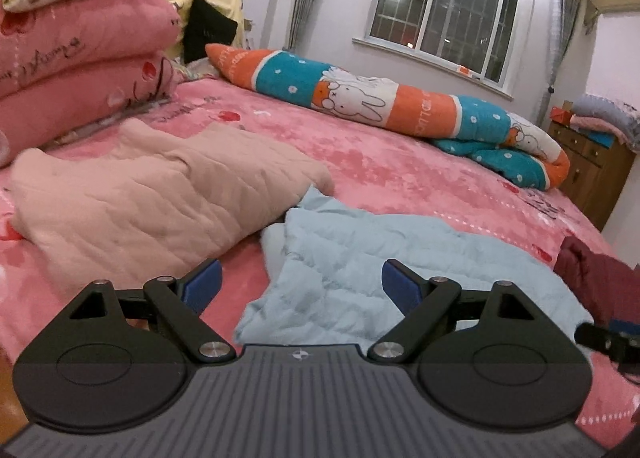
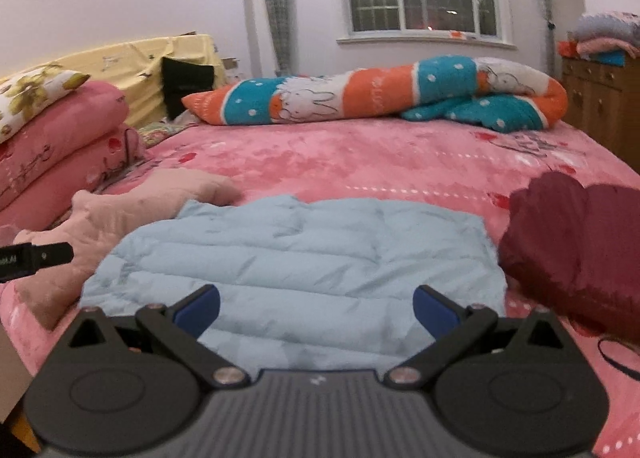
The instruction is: Fold large clothes
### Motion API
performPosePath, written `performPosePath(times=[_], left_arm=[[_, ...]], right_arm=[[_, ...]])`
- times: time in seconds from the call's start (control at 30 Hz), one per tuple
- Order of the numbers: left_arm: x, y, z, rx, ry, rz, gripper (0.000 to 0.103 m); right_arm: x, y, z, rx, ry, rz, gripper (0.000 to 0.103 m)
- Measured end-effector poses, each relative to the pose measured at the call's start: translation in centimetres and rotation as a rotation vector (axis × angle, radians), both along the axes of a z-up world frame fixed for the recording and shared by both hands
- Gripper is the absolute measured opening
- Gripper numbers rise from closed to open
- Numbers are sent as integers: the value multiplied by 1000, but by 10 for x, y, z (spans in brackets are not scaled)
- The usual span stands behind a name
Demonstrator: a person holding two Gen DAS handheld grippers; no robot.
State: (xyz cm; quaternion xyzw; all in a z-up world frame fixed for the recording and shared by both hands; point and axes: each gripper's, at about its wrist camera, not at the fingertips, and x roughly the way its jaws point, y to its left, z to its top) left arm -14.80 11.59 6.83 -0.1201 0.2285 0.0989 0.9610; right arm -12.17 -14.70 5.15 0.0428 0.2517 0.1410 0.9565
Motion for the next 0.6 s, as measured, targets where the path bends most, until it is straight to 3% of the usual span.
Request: performPosePath(times=[0.6], left_arm=[[44,25,-20,-131,11,4,103]], right_arm=[[34,-60,-23,60,54,-156,102]])
